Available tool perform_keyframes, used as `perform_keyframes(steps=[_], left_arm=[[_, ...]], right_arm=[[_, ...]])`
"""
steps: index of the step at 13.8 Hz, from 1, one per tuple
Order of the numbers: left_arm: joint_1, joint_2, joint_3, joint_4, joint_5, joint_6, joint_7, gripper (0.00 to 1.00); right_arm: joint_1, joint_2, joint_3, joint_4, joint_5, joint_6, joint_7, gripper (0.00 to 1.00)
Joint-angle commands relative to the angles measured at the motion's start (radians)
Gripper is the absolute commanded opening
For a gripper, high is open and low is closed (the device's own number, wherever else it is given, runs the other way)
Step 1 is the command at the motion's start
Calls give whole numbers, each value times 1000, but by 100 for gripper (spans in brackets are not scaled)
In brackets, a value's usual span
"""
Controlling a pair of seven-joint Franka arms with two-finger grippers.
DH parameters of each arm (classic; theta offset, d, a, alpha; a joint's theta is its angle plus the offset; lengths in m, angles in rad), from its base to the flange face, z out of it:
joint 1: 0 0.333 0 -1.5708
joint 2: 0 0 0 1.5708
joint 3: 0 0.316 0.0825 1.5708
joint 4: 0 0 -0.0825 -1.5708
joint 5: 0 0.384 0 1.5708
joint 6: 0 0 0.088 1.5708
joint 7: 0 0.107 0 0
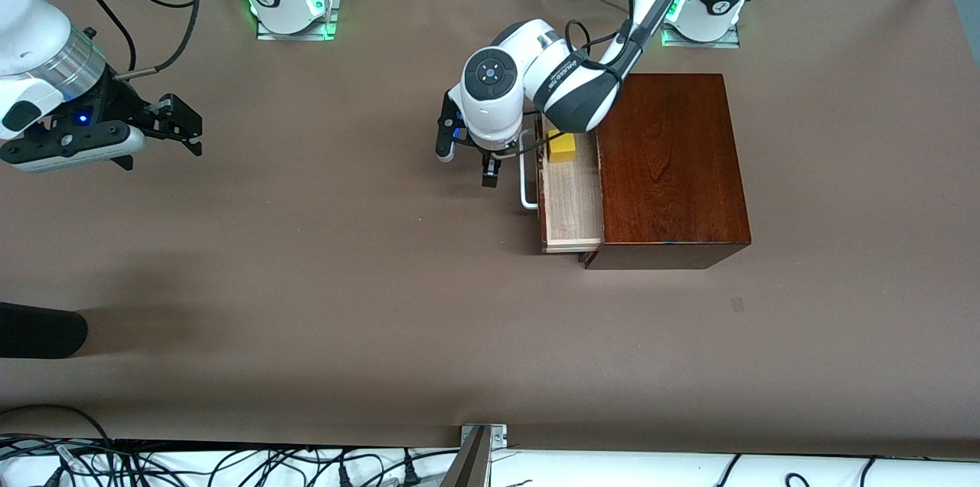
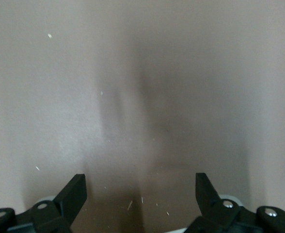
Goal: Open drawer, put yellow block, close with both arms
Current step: 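Push the drawer shut into the wooden box with the left gripper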
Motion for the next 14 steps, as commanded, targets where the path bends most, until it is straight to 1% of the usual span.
perform_keyframes(steps=[1, 2, 4, 6, 8, 9, 12, 14], left_arm=[[13, -12, 18, 0, 16, -81, 33, 100], [21, -12, 21, 0, 18, -121, 33, 100], [55, -18, 20, 0, 76, -175, 35, 100], [56, -20, 21, 0, 113, -221, 32, 100], [52, -20, 17, 2, 224, -275, 30, 100], [52, -26, 15, 2, 251, -295, 32, 100], [56, -26, 21, 2, 254, -342, 27, 100], [56, -26, 20, 0, 308, -373, 18, 100]], right_arm=[[3, 9, 2, 21, 1, -5, 19, 100], [4, 9, 2, 21, 1, -5, 19, 100], [3, 9, 2, 21, 1, -3, 20, 100], [3, 8, 2, 21, 4, -3, 20, 100], [4, 9, 2, 21, 4, -3, 20, 100], [4, 8, 2, 21, 4, -5, 20, 100], [4, 9, 4, 21, 4, -3, 20, 100], [4, 9, 2, 21, 4, -3, 20, 100]])
